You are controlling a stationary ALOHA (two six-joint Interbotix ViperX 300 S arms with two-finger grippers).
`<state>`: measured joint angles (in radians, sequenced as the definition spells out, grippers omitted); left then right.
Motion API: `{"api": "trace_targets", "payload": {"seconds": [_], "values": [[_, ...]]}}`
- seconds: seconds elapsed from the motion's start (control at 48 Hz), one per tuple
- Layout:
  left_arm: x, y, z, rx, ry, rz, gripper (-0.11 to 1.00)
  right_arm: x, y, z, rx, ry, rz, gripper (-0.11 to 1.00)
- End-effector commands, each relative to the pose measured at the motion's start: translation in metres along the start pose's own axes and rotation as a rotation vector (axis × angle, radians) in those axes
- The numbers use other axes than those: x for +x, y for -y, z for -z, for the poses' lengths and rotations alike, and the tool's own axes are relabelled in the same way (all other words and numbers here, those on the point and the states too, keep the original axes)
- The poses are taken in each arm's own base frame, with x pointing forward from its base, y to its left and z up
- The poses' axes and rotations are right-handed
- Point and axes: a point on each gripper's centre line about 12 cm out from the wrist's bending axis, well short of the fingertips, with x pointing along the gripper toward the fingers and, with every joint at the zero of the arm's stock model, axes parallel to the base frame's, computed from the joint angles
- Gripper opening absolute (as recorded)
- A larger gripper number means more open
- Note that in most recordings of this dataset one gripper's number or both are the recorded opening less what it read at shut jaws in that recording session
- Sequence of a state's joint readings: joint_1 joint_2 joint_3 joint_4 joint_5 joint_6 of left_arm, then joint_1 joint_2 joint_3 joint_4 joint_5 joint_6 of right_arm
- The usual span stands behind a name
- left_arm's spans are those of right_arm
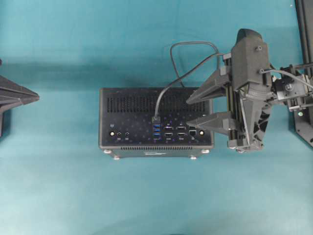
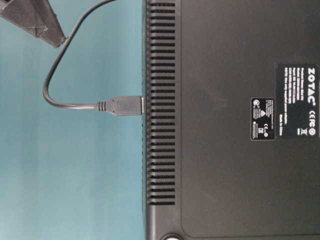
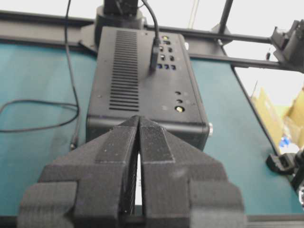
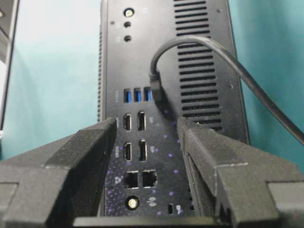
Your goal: Insert the USB into the PC box with both arms.
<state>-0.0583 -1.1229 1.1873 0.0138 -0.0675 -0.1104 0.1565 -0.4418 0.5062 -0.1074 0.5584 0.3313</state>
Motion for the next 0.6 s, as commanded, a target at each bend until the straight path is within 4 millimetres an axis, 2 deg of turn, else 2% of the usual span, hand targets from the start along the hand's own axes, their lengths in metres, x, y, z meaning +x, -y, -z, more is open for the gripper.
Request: {"api": "trace_targets", "payload": {"seconds": [0.0, 0.583], "values": [[0.0013, 0.0006, -0.006, 0.0, 0.015, 0.002, 0.0, -0.0062, -0.0022, -0.0064, -0.002, 0.031, -0.01, 0.61], [0.0012, 0.0007, -0.0046, 0.0, 0.011, 0.003, 0.0, -0.0054, -0.0011, -0.0057, 0.0, 0.027, -0.006, 0.61]]}}
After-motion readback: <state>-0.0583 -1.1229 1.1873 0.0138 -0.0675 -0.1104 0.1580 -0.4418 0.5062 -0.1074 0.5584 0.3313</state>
